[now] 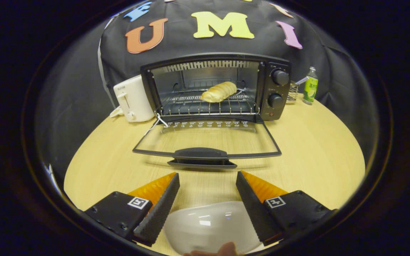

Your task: Open the toaster oven, put the food inside, and close the toaster oven door.

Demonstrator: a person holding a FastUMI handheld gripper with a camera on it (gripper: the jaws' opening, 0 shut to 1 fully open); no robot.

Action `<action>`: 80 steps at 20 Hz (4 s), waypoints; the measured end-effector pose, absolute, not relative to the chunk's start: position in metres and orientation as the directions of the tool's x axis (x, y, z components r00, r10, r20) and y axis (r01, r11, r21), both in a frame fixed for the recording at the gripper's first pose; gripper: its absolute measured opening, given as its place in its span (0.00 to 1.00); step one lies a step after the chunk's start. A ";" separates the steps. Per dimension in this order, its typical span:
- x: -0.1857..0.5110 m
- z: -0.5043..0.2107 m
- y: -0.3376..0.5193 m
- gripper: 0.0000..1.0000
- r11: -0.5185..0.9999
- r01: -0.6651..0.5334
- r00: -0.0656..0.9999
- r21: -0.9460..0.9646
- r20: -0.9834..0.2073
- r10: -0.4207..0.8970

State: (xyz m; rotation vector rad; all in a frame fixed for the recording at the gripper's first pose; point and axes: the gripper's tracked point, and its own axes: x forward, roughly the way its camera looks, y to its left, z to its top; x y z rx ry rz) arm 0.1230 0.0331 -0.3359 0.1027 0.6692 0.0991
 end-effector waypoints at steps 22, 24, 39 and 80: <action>0.175 -0.244 0.032 1.00 0.988 -0.006 0.901 0.153 -0.427 0.072; 0.191 -0.221 0.027 1.00 0.993 -0.011 0.926 0.121 -0.373 0.056; 0.048 -0.043 -0.042 1.00 0.992 0.049 0.998 0.119 -0.056 -0.042; -0.162 0.004 -0.010 1.00 0.996 0.044 0.995 0.073 0.086 -0.051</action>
